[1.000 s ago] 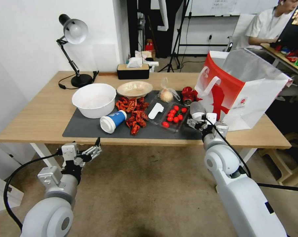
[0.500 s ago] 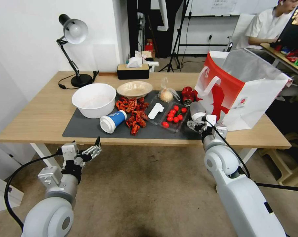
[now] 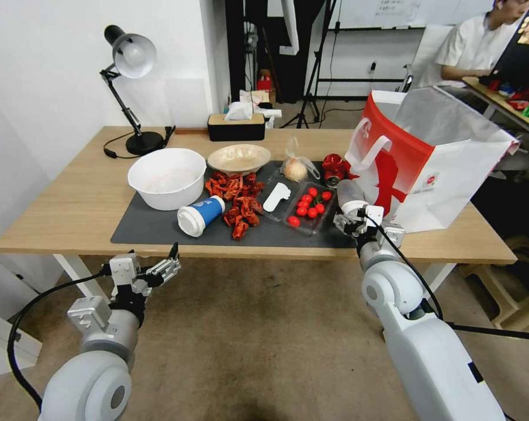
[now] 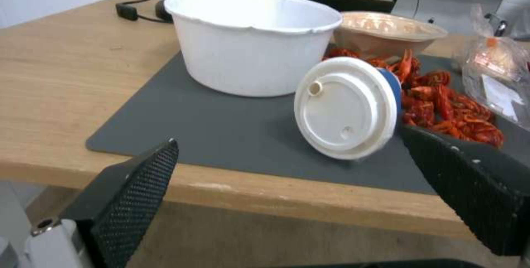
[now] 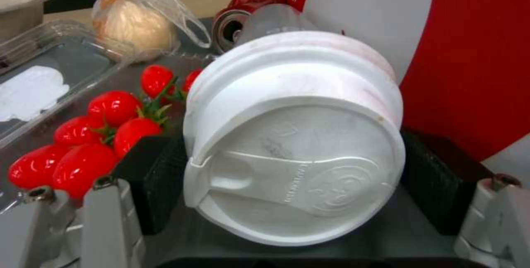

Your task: Pick up the trash from the table and place it into the takeout bag.

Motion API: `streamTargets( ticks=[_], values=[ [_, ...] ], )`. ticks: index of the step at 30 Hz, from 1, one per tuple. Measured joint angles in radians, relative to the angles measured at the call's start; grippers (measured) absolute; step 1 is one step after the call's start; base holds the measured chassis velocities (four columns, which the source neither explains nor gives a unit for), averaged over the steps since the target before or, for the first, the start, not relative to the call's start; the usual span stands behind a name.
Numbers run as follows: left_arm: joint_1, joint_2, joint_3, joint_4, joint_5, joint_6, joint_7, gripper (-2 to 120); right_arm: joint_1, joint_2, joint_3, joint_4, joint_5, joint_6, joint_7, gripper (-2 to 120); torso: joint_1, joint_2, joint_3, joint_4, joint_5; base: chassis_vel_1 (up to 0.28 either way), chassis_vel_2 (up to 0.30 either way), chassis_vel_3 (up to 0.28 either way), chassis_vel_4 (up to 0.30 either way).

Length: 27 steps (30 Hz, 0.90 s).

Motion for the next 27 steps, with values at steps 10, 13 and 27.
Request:
streamTargets(
  ticks=[10, 13, 27],
  values=[
    [0.004, -0.002, -0.002, -0.019, 0.000, -0.009, -0.002, 100, -0.050, -0.037, 0.022, 0.101, -0.055, 0.066, -0.116, 71, 0.000, 0.000, 0.000, 0.0000, 0.0000, 0.000, 0.000, 0.000, 0.000],
    [0.008, -0.003, -0.007, -0.024, 0.000, -0.009, -0.002, 100, -0.066, -0.053, 0.026, 0.143, -0.058, 0.078, -0.132, 71, 0.000, 0.000, 0.000, -0.0001, 0.0000, 0.000, 0.000, 0.000, 0.000],
    [0.024, -0.009, -0.025, -0.039, 0.003, -0.011, -0.003, 100, -0.071, -0.163, 0.055, 0.280, 0.040, 0.097, -0.250, 71, 0.000, 0.000, 0.000, 0.0000, 0.0000, 0.000, 0.000, 0.000, 0.000]
  ],
)
